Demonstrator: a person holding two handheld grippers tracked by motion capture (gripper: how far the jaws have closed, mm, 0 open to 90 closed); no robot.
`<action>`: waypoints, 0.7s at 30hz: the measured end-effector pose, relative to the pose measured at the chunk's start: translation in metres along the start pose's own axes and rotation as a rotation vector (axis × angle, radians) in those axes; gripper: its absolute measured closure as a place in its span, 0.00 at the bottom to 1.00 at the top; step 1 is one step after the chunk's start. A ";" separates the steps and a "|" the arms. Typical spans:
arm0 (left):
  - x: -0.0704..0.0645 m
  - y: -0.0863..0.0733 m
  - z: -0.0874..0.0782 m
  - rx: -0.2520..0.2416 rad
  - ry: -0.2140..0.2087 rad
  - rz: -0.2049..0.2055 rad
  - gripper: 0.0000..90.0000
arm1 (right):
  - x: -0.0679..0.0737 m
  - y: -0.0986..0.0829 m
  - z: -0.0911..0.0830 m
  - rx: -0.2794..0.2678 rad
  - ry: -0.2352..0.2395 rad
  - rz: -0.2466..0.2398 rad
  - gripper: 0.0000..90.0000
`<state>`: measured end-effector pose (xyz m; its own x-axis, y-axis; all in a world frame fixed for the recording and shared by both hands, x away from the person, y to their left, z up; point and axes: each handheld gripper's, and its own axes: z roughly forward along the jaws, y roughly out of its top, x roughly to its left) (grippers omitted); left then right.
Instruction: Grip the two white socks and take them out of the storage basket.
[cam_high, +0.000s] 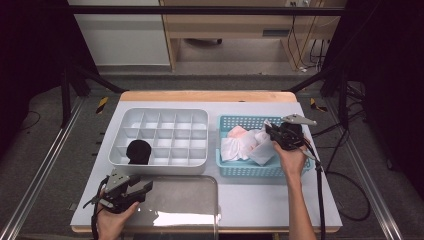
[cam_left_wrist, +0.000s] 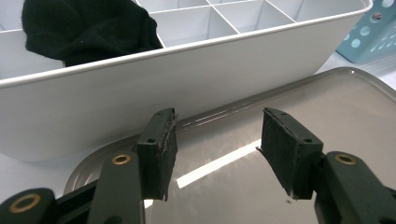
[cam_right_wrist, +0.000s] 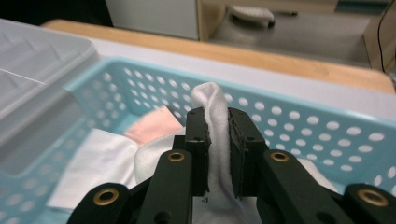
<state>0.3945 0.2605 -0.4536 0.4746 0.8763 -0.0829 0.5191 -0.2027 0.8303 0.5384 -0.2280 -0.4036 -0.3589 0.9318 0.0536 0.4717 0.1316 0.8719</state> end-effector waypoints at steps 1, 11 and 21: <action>0.000 0.000 0.000 0.000 0.000 -0.001 0.49 | -0.002 0.000 0.004 0.010 -0.013 0.001 0.87; -0.001 0.000 0.001 0.002 -0.006 0.004 0.49 | -0.009 0.001 0.003 0.084 -0.059 0.031 0.84; -0.001 -0.001 0.001 0.003 -0.007 0.003 0.49 | -0.010 0.001 0.001 0.098 -0.074 0.036 0.84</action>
<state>0.3946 0.2598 -0.4544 0.4808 0.8728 -0.0842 0.5203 -0.2066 0.8286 0.5437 -0.2366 -0.4038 -0.2821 0.9583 0.0446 0.5609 0.1271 0.8181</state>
